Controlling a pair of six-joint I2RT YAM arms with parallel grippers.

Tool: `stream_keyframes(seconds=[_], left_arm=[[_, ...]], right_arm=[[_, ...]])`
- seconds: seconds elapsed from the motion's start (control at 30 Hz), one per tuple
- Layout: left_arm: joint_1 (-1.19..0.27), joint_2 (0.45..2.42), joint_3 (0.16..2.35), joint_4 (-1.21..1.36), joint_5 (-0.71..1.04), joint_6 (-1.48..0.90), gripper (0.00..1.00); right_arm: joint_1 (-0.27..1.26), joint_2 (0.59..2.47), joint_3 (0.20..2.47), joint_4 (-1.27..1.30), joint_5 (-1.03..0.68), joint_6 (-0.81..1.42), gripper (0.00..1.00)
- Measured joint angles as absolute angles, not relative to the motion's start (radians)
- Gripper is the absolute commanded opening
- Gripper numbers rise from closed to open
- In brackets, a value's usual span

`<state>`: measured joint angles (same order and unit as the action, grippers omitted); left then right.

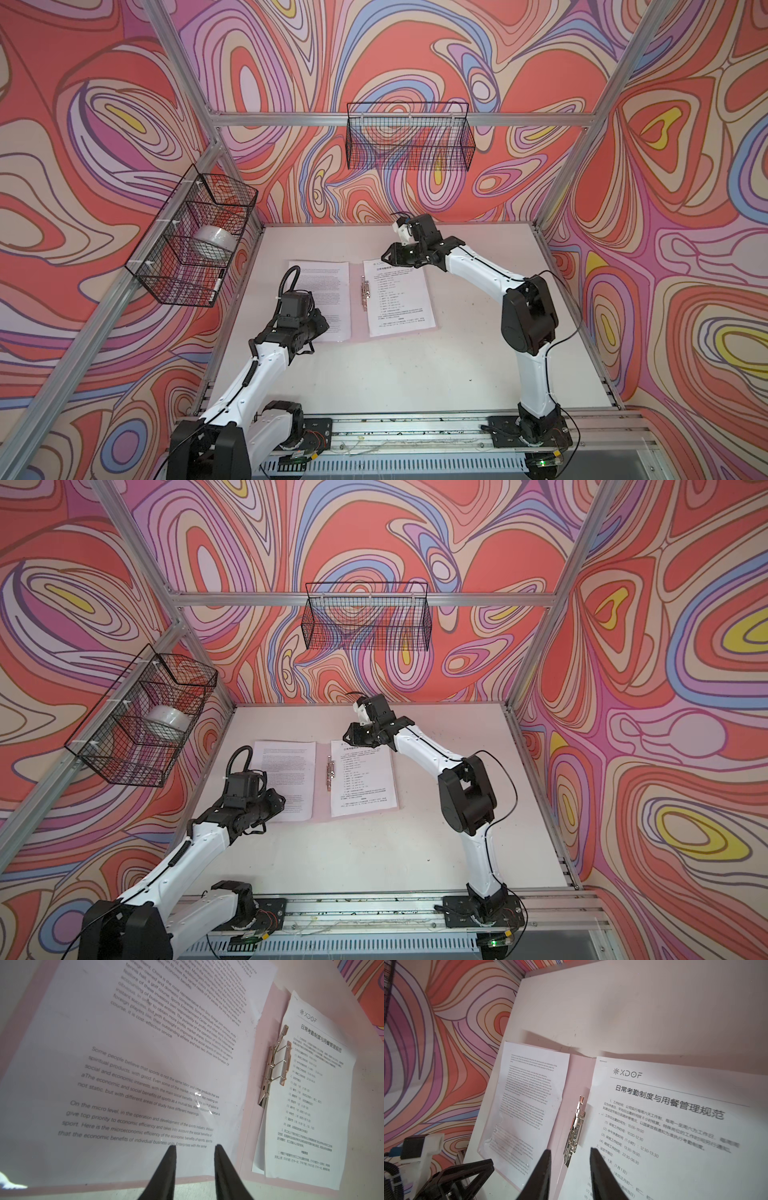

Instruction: Put the files into the folder

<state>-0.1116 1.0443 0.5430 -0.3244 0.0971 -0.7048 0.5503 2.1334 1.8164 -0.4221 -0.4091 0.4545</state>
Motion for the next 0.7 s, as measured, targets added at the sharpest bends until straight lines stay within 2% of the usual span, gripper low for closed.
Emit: stream_keyframes(seconds=[0.5,0.7], left_arm=[[-0.112,1.174,0.472,-0.174,0.128,-0.737,0.27],[-0.112,1.174,0.471,-0.167,0.126,-0.734,0.23]], right_arm=[[0.588,2.418,1.964,-0.291,-0.550,0.453,0.37],[0.589,2.458,2.018,-0.277,-0.558,0.461,0.45]])
